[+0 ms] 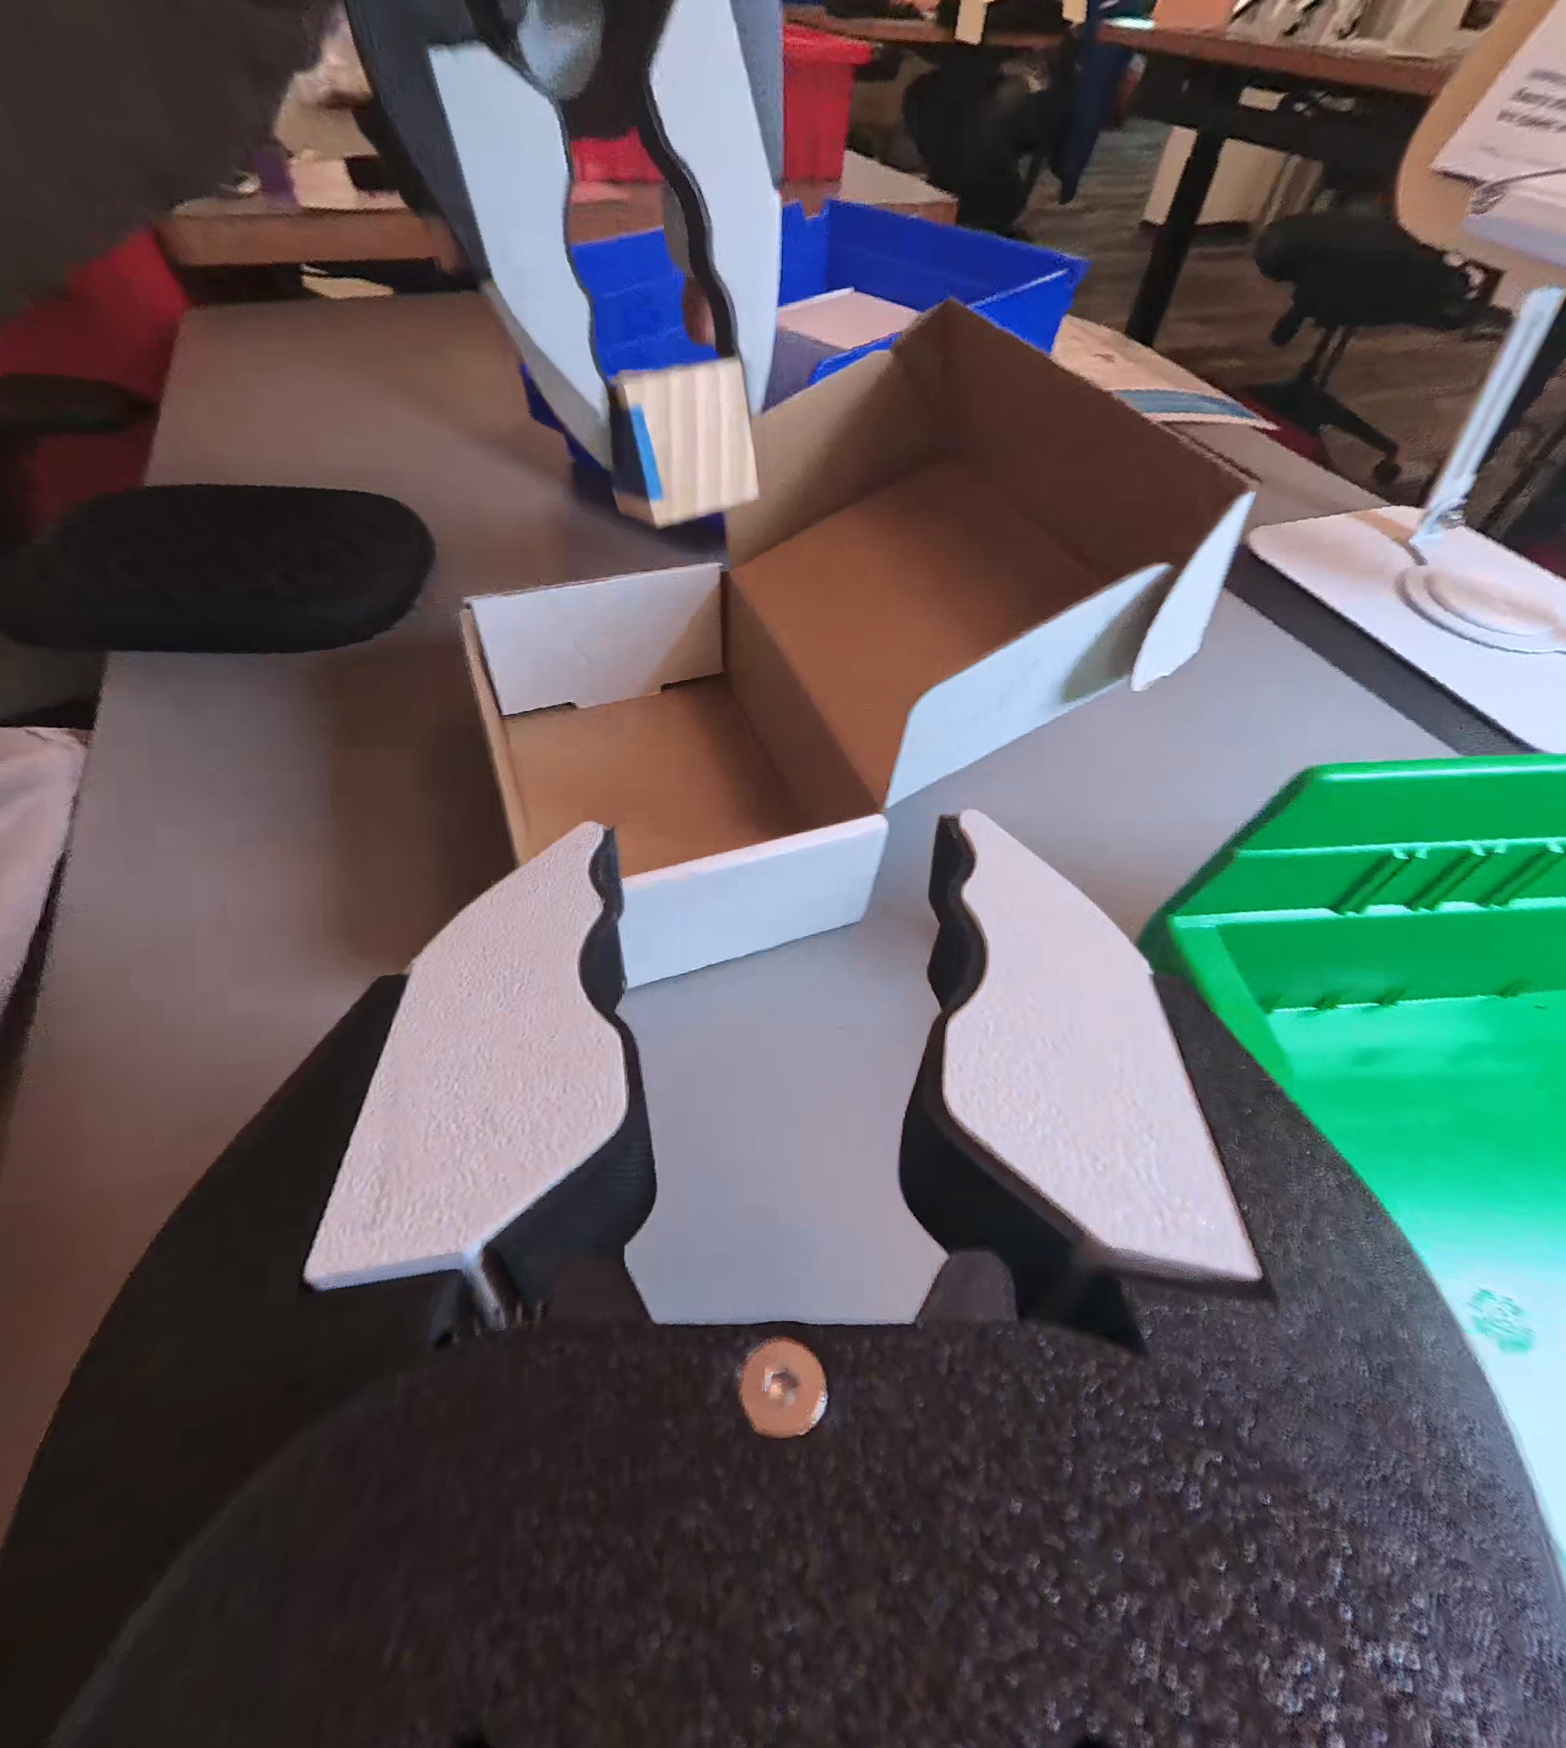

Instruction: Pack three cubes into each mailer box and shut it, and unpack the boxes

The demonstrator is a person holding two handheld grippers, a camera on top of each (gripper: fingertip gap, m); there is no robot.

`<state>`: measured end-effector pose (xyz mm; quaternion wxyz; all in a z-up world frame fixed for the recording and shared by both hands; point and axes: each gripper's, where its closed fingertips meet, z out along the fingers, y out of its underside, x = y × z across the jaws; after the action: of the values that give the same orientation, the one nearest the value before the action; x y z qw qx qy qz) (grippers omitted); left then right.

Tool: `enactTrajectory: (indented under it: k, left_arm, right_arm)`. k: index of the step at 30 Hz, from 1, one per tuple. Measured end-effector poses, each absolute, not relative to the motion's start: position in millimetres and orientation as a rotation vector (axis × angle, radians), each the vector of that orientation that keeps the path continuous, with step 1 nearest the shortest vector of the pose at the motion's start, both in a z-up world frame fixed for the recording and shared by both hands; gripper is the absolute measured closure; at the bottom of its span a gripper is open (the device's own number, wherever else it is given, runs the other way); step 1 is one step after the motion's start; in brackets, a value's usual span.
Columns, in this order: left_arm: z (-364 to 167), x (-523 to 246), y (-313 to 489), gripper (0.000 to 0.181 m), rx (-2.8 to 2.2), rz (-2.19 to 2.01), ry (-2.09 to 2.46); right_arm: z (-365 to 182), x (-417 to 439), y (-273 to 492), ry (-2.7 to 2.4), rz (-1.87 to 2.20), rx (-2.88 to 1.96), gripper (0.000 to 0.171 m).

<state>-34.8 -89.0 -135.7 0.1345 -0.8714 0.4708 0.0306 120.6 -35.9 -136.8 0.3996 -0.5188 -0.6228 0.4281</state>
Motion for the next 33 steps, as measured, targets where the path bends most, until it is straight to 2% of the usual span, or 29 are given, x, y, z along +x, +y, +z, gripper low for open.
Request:
enactTrajectory:
  k: [1, 8, 14, 17, 21, 25, 27, 29, 33]
  left_arm:
    - [-147, -27, -92, 0.136, -2.544, 0.091, 1.402]
    - [-202, -7, -92, 0.136, -2.616, 0.103, 1.552]
    - [-223, -10, -98, 0.135, -2.63, 0.14, 1.654]
    - [-212, -5, -97, 0.126, -2.601, 0.103, 1.617]
    - [-142, -15, -82, 0.128, -2.463, 0.054, 1.391]
    - [-59, -88, -54, 0.125, -2.32, 0.163, 1.001]
    - [-46, -143, -49, 0.123, -2.348, 0.231, 0.814]
    - [-59, -195, -51, 0.121, -2.439, 0.269, 0.663]
    - [-128, -260, -67, 0.122, -2.667, 0.227, 0.44]
  right_arm:
    - [-138, 119, -43, -1.604, 1.086, -1.311, 0.107]
    - [-150, 116, -56, -1.7, 1.008, -1.276, 0.106]
    - [-147, 119, -47, -1.661, 1.006, -1.285, 0.108]
    - [-146, 119, -46, -1.651, 0.997, -1.284, 0.109]
    - [-141, 121, -41, -1.612, 0.998, -1.282, 0.109]
    - [-133, 122, -36, -1.568, 1.024, -1.287, 0.109]
    - [-132, 122, -37, -1.563, 1.028, -1.284, 0.11]
    - [-132, 122, -37, -1.564, 1.018, -1.28, 0.11]
    - [-133, 121, -37, -1.567, 1.012, -1.274, 0.112]
